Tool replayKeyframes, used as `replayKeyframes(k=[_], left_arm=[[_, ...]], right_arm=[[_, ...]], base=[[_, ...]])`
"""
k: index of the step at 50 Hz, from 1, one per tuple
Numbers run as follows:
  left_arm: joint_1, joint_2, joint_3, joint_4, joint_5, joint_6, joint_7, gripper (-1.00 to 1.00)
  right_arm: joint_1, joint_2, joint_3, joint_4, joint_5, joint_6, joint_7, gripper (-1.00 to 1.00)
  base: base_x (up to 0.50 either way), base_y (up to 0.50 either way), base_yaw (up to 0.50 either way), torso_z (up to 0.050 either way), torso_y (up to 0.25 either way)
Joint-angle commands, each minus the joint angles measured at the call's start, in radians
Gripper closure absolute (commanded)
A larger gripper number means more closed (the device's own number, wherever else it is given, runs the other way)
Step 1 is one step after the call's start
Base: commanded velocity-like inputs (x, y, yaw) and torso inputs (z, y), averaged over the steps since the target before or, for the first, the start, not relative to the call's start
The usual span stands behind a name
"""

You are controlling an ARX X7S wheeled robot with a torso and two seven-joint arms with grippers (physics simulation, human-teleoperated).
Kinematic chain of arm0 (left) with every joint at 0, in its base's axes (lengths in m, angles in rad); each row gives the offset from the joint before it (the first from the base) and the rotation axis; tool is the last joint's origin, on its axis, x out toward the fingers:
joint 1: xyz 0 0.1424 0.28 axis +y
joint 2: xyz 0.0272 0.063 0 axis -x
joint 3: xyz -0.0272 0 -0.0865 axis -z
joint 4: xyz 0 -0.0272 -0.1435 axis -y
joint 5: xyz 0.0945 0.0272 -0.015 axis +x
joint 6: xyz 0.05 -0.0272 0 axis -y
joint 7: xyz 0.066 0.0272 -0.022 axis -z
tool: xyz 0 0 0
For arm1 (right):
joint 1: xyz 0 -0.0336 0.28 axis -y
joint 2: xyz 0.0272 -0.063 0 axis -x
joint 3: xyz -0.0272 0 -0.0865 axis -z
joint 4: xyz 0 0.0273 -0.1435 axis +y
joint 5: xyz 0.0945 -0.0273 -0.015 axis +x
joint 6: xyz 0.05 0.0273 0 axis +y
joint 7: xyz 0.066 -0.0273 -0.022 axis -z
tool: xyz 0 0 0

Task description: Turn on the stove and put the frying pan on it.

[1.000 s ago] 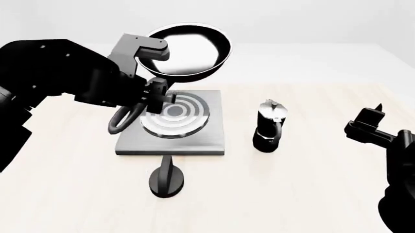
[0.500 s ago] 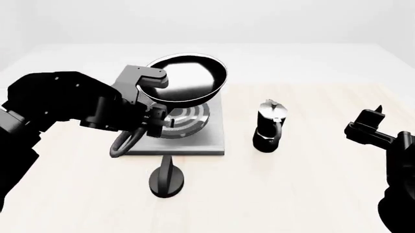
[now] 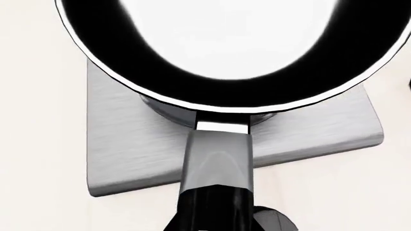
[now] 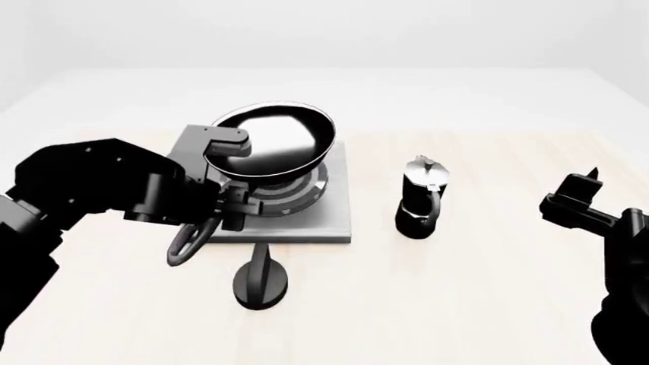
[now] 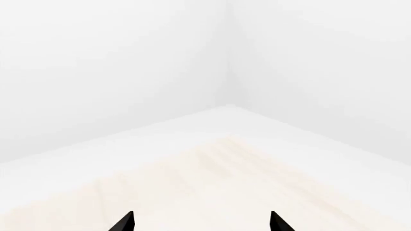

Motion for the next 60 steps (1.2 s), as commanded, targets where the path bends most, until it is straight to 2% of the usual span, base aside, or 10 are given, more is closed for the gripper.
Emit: replayKeyframes(k=[1,20,41,60], left_arm=[[-0.024,0.019,-0.026,-0.036,0.060,0.016,0.044,1.00],[0.001,0.046,-0.004,-0.081,0.084,0.021,0.087,1.00],[0.034,0.015,-0.027,-0.014,0.040,0.016,0.002,1.00],[0.032,0.035,-0.002,-0.058,0.070,0.010,0.066,1.00]], right_arm=[[-0.005,0.000,-0.002,0.005,0.001,-0.007,0.002,-1.00],[-0.016,0.002,0.001,0.009,0.007,-0.020,0.002,-1.00],[-0.017,0.006,0.002,0.010,0.015,-0.024,0.006,-1.00],[-0.019,0.007,0.001,0.008,0.023,-0.026,0.011,-1.00]], base=[[0.00,0.00,0.00,0.000,0.000],[0.00,0.00,0.00,0.001,0.002],[0.00,0.00,0.00,0.000,0.002],[0.00,0.00,0.00,0.001,0.001]])
